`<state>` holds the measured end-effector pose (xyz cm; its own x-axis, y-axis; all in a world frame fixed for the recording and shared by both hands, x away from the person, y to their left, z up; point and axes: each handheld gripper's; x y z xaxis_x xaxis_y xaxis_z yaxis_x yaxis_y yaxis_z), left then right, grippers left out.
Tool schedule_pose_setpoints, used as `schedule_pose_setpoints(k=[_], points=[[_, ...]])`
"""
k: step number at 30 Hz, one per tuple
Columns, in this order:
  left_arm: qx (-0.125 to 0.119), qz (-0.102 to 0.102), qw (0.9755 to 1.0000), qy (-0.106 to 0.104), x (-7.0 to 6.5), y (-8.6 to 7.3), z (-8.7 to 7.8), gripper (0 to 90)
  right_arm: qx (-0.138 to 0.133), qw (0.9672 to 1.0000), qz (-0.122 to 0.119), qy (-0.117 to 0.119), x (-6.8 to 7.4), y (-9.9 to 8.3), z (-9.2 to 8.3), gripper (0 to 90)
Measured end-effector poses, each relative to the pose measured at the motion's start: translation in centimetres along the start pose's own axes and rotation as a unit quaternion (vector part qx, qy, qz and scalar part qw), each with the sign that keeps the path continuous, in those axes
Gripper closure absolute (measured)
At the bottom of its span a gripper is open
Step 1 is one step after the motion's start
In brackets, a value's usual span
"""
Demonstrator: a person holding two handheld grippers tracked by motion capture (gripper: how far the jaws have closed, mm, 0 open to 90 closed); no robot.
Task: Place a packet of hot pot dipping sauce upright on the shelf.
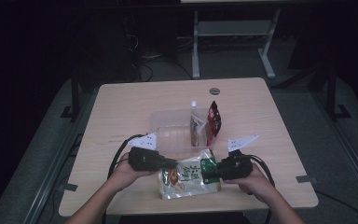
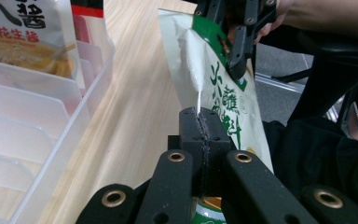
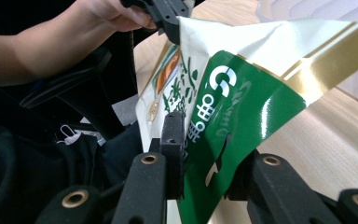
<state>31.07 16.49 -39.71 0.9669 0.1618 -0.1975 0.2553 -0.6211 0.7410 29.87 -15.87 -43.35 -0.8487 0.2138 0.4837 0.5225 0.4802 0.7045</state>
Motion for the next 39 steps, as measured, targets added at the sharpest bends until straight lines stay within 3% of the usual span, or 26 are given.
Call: schedule_pose_setpoints(k=[6,12,19,25,27,33,39], points=[[0.002,-0.002,1.0000,0.003,0.2,-0.2,0.0,90.0,-0.001,1.0000,-0.001,-0.001,0.3,0.1,-0.2,76.6],[0.004,-0.006,1.0000,0.006,0.4,-0.4,0.2,90.0,-0.002,0.9999,-0.007,-0.008,0.5,0.2,-0.2,86.0],[0.012,-0.010,0.9998,0.008,0.6,-0.7,0.7,89.5,-0.003,0.9998,-0.019,-0.008,0.8,0.3,-0.3,88.3],[0.020,-0.004,0.9997,0.014,0.5,-0.7,1.2,88.2,-0.022,0.9994,-0.027,-0.007,1.0,0.4,-0.7,88.8],[0.025,-0.003,0.9994,0.022,0.5,-0.7,1.2,85.9,-0.035,0.9989,-0.030,-0.002,1.2,0.5,-0.9,89.0],[0.011,-0.022,0.9992,0.032,0.7,-0.7,1.1,73.3,-0.057,0.9976,-0.038,0.002,1.7,0.9,-1.0,89.5],[-0.002,-0.032,0.9977,0.060,0.4,-0.7,0.7,46.4,-0.073,0.9962,-0.047,0.008,2.4,1.5,-0.9,89.6]])
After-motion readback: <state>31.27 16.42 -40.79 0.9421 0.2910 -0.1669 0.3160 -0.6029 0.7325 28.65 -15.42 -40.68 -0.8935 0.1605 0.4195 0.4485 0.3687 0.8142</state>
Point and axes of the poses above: each handheld gripper's, and its own axes: z roughly forward along the jaws, y roughly out of its top, x roughly to its left, and after that the axes turned 8 degrees about x, right-handed
